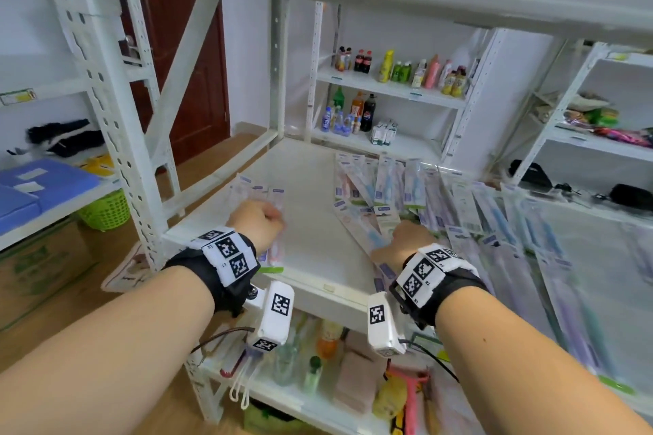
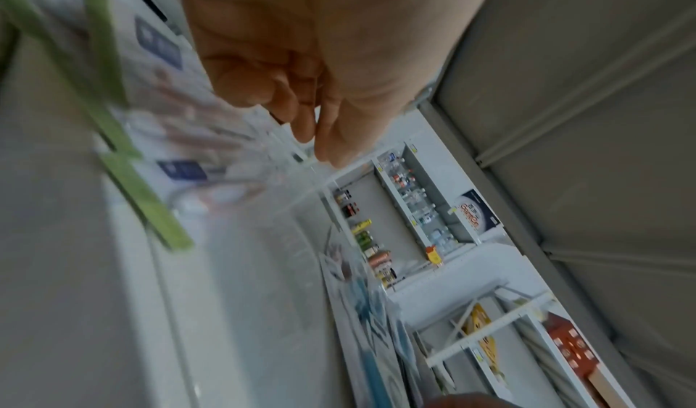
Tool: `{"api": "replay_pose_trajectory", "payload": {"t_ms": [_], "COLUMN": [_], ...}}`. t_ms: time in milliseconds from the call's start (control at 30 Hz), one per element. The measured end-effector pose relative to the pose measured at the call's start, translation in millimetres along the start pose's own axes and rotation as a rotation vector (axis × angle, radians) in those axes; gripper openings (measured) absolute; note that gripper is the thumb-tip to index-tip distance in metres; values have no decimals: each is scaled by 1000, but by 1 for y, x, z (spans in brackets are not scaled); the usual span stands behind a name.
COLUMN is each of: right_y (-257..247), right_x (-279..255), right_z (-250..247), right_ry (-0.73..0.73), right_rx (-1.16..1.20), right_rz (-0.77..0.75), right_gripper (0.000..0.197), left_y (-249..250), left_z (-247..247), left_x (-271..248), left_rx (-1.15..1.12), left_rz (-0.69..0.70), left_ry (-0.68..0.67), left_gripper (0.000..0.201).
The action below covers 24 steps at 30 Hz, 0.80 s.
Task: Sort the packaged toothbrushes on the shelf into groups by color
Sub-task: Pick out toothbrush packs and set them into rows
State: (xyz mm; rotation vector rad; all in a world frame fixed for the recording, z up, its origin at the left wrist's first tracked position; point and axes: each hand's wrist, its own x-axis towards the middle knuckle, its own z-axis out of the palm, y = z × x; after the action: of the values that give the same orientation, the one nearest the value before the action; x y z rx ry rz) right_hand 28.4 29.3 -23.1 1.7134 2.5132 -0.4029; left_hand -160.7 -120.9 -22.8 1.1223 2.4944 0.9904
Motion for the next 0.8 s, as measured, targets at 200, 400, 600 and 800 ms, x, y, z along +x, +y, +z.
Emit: {"api": "replay_pose_trajectory", "payload": {"t_ms": [200, 400, 600, 800], "right_y": [25, 45, 85, 116], "right_x": [0, -8, -9, 0], "right_z": [12, 8, -17, -23], "right_ry": [-76, 1, 180, 152], "right_rx": [32, 284, 768, 968], "right_rz": [26, -27, -82, -17], "right_gripper": [46, 16, 7, 14], "left_y": [22, 41, 72, 103], "left_z": [32, 47, 62, 92], "left_x": [-3, -6, 1, 14], "left_rx": [-99, -65, 51, -75], "left_rz": [14, -1, 3, 15], "left_ry": [-93, -117, -203, -247], "left_gripper": [23, 24, 32, 22]}}
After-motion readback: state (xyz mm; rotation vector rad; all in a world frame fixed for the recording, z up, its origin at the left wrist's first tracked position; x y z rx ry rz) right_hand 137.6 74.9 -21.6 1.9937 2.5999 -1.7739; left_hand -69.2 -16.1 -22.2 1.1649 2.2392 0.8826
